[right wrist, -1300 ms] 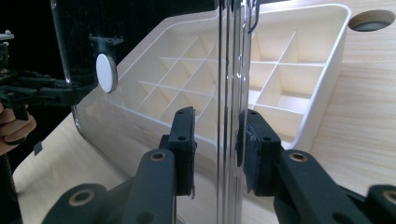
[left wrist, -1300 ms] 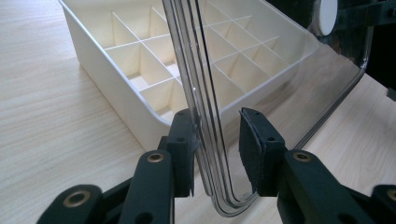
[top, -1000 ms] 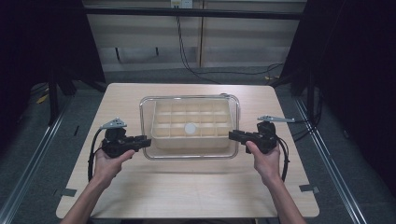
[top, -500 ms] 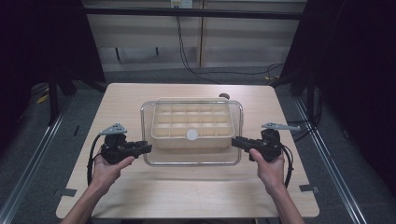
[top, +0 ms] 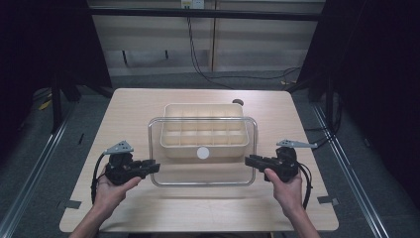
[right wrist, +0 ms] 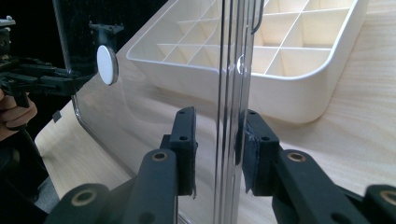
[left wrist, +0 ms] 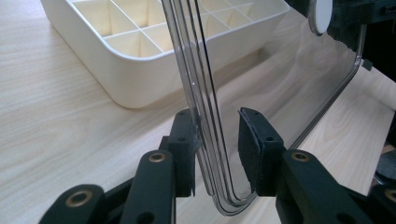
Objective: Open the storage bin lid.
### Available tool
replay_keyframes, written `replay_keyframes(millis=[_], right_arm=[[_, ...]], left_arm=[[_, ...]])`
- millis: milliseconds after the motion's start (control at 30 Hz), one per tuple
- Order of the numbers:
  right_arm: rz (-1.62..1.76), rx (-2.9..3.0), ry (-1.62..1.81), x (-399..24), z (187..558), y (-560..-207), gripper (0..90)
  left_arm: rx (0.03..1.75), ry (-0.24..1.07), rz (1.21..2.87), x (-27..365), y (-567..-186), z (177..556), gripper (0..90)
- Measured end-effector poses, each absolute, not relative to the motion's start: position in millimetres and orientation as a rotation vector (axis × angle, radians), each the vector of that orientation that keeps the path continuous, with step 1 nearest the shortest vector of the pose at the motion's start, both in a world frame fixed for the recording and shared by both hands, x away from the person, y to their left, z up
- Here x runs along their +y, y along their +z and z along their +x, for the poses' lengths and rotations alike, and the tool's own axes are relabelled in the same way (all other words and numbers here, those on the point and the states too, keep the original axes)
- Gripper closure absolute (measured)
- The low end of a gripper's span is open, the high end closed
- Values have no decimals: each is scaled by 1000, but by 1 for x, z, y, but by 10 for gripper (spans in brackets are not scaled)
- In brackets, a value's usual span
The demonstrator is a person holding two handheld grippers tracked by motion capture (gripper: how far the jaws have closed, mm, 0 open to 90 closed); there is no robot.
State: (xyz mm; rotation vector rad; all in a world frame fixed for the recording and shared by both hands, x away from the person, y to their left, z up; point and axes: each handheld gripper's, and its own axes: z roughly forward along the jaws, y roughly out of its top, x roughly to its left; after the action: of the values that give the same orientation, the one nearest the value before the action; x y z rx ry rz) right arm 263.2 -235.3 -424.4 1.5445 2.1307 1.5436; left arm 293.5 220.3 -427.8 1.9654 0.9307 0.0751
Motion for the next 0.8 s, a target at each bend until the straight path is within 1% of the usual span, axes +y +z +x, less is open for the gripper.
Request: replay_keyframes(millis=[267, 467, 800], right_arm=[[1536, 2134, 1540, -234, 250, -423, 695], [1528, 2153, 1532, -232, 246, -423, 693], [1569, 2194, 1515, -227, 236, -438, 693]], left_arm=[[923, 57, 1981, 222, -429, 284, 677], [935, 36, 1955, 226, -431, 277, 688], [941, 24, 1995, 231, -440, 268, 685]])
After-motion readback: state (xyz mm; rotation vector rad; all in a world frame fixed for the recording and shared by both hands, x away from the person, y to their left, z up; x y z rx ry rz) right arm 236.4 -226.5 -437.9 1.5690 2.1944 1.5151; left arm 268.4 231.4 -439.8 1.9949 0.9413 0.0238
